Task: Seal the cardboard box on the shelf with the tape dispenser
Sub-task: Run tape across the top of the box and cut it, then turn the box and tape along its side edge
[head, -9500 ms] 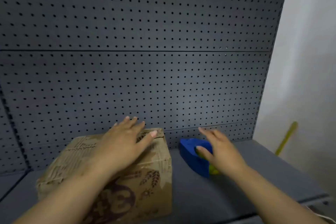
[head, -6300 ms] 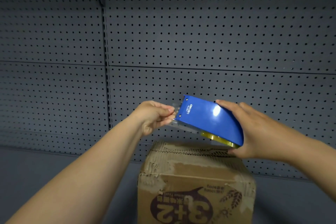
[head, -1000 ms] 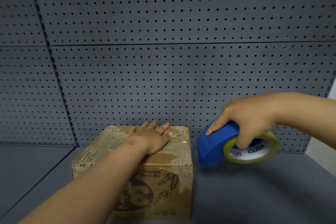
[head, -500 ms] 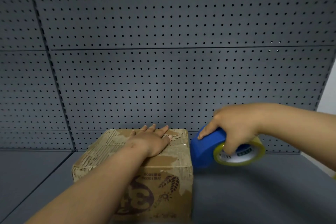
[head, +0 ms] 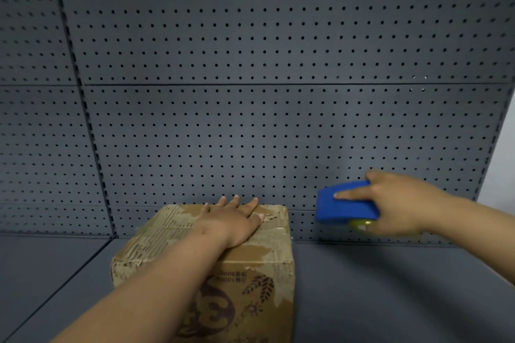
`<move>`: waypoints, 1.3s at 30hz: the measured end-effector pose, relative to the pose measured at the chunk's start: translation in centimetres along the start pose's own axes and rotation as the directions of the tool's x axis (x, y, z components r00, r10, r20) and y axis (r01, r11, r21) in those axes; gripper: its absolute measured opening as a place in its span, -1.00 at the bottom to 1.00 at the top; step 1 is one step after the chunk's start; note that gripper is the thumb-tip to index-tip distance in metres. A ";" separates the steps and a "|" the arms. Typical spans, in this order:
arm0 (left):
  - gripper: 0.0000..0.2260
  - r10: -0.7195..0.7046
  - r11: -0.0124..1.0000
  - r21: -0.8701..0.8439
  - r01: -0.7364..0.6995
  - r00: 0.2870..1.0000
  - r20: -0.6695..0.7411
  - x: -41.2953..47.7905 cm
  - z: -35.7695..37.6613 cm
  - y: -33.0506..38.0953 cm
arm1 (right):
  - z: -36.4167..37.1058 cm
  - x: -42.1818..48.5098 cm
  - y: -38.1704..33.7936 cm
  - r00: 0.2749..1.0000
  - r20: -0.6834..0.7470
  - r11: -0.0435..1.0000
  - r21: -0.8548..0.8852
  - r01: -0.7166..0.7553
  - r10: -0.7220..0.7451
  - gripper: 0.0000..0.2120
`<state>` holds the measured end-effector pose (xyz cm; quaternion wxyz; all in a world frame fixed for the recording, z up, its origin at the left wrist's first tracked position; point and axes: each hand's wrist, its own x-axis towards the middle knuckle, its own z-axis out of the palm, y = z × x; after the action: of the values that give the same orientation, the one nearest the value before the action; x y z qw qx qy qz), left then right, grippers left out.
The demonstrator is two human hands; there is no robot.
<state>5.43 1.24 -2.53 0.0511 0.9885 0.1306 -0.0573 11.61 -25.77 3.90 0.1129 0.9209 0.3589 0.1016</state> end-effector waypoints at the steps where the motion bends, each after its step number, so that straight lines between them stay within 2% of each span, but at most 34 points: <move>1: -0.48 0.010 1.000 0.014 -0.010 1.000 -0.029 -0.2 -0.1 0.1 | -0.3 0.2 0.7 0.998 -0.046 0.998 0.054 -0.031 0.033 -0.43; 4: -0.49 0.103 0.989 0.132 -0.069 0.957 -0.271 -1.4 -0.5 0.5 | -0.9 0.5 1.5 0.988 -0.138 0.987 0.151 -0.054 0.075 -0.41; 6: -0.55 0.293 0.953 0.205 -0.222 0.849 -0.440 -2.1 -0.7 0.7 | -0.8 0.8 1.6 0.977 -0.187 0.978 0.201 -0.063 0.101 -0.40; 7: -0.58 0.391 0.920 0.197 -0.338 0.793 -0.466 -2.4 -1.0 1.0 | -0.7 0.9 1.7 0.970 -0.214 0.970 0.234 -0.060 0.112 -0.39; 8: -0.60 0.466 0.881 0.156 -0.447 0.761 -0.452 -2.8 -1.3 1.4 | -0.6 1.0 1.7 0.962 -0.244 0.962 0.269 -0.055 0.123 -0.38; 10: -0.61 0.565 0.815 0.081 -0.574 0.754 -0.337 -3.3 -1.7 2.6 | -0.3 1.2 1.7 0.944 -0.297 0.947 0.318 -0.043 0.143 -0.36; 14: -0.54 0.607 0.781 0.222 -0.584 0.793 -0.052 -3.4 -1.1 4.1 | -0.4 1.4 1.2 0.923 -0.350 0.924 0.381 -0.012 0.157 -0.34; 18: -0.54 0.604 0.765 0.310 -0.564 0.796 -0.043 -3.1 -0.8 4.5 | -1.0 1.6 0.3 0.907 -0.399 0.924 0.381 0.030 0.135 -0.33; 20: -0.51 0.585 0.792 0.236 -0.562 0.810 -0.033 -3.3 -0.8 4.5 | -1.5 1.7 -0.2 0.893 -0.429 0.915 0.399 0.057 0.132 -0.32; 22: -0.48 0.545 0.833 -0.060 -0.550 0.834 -0.085 -3.7 -1.1 3.9 | -2.2 1.9 -0.9 0.877 -0.460 0.901 0.427 0.081 0.139 -0.32; 23: -0.49 0.496 0.815 -0.254 -0.520 0.854 -0.157 -3.7 -1.6 3.4 | -2.6 2.0 -1.4 0.868 -0.476 0.894 0.439 0.092 0.144 -0.32; 25: -0.56 0.292 0.725 -0.542 -0.425 0.902 -0.317 -3.1 -3.4 1.8 | -3.5 2.3 -2.4 0.844 -0.513 0.886 0.450 0.110 0.156 -0.32; 26: -0.60 0.164 0.657 -0.659 -0.366 0.923 -0.349 -2.4 -4.5 0.7 | -3.9 2.5 -3.1 0.833 -0.530 0.884 0.453 0.117 0.161 -0.32; 27: -0.64 0.043 0.546 -0.784 -0.295 0.945 -0.325 -1.6 -5.7 -0.4 | -4.4 2.7 -3.9 0.822 -0.545 0.882 0.454 0.125 0.164 -0.33; 28: -0.68 -0.039 0.389 -0.897 -0.211 0.969 -0.245 -0.9 -6.9 -1.5 | -4.9 2.9 -4.7 0.814 -0.558 0.881 0.454 0.133 0.165 -0.34; 29: -0.67 -0.063 0.219 -0.965 -0.143 0.985 -0.160 -0.2 -8.1 -2.6 | -5.4 3.2 -5.6 0.806 -0.568 0.881 0.453 0.138 0.167 -0.35; 30: -0.64 -0.041 0.087 -0.992 -0.097 0.994 -0.101 0.3 -9.1 -3.6 | -5.9 3.5 -6.6 0.798 -0.576 0.879 0.457 0.138 0.174 -0.35; 31: -0.59 0.014 0.000 -0.998 -0.066 0.998 -0.066 0.7 -10.0 -4.6 | -6.3 3.9 -7.6 0.790 -0.584 0.874 0.466 0.139 0.186 -0.35; 33: -0.56 0.142 -0.107 -0.994 -0.025 0.989 -0.040 1.1 -11.5 -6.3 | -7.0 4.5 -9.9 0.773 -0.596 0.860 0.491 0.137 0.217 -0.35; 35: -0.62 0.229 -0.149 -0.989 -0.013 0.972 -0.047 1.5 -12.5 -8.0 | -7.6 5.2 -12.2 0.762 -0.599 0.858 0.501 0.116 0.247 -0.35; 39: -0.84 0.311 -0.135 -0.989 -0.057 0.945 -0.097 2.4 -13.6 -10.8 | -8.3 5.8 -16.2 0.741 -0.602 0.867 0.495 0.054 0.297 -0.36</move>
<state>6.22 13.82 9.71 0.7839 0.6203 -0.0165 -0.0183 3.24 -9.04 7.87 -0.2611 0.8447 0.3257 0.3350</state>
